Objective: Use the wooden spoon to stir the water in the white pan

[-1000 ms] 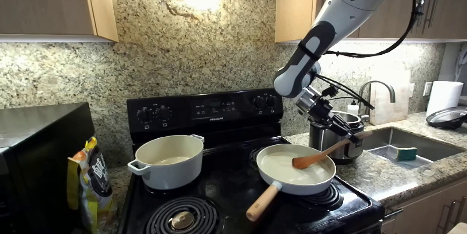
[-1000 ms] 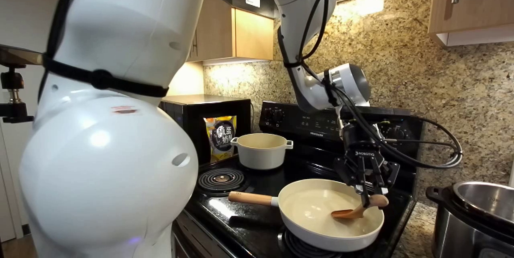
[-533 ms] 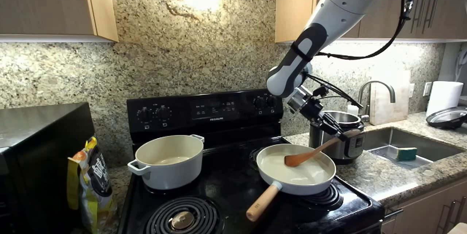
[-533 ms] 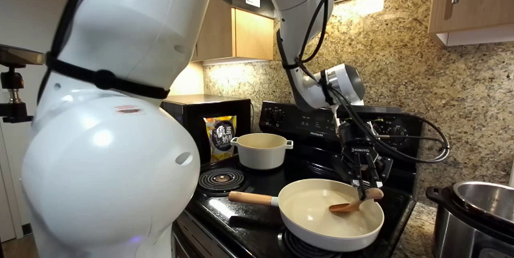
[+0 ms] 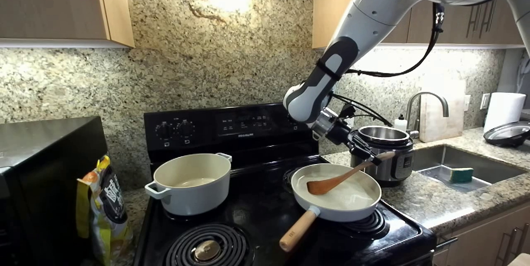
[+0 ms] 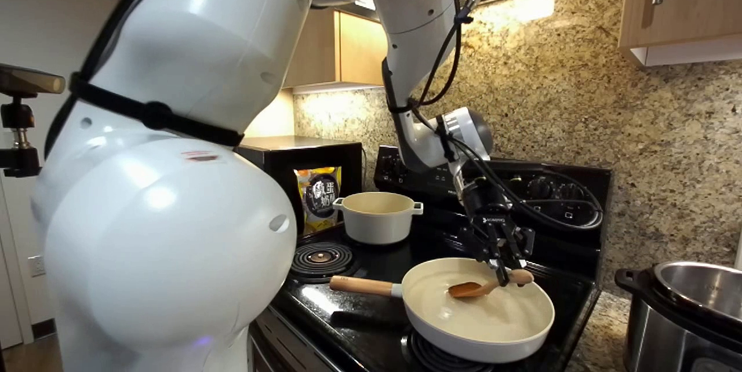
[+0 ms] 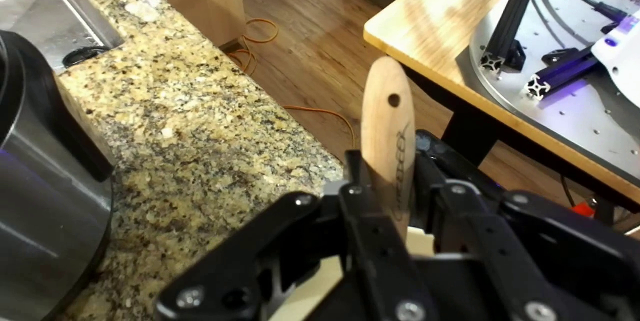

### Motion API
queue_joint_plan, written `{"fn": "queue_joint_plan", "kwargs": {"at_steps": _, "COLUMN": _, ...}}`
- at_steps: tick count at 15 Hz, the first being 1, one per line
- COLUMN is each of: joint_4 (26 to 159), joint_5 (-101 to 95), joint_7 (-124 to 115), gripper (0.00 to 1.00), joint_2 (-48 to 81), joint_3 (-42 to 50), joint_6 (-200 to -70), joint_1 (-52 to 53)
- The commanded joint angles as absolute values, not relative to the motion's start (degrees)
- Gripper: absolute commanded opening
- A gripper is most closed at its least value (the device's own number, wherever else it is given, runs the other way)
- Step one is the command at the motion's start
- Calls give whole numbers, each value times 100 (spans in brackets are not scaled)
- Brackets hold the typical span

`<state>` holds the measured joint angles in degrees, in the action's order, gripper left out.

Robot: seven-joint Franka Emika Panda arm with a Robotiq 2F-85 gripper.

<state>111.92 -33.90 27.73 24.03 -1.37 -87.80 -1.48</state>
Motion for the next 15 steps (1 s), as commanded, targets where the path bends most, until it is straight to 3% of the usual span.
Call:
{"fn": "queue_joint_plan", "kwargs": {"at_steps": 1, "joint_4": 11310, "joint_5": -3786, "joint_7": 3133, "gripper": 7, "joint_2": 2408, "joint_3": -270, "joint_6": -8659, "joint_1": -29}}
{"fn": "queue_joint_plan", "kwargs": {"at_steps": 15, "joint_4": 12400, "joint_5": -4253, "joint_7": 3160, "gripper": 7, "joint_2": 2008, "joint_3": -372, "joint_6": -9274, "joint_1": -231}}
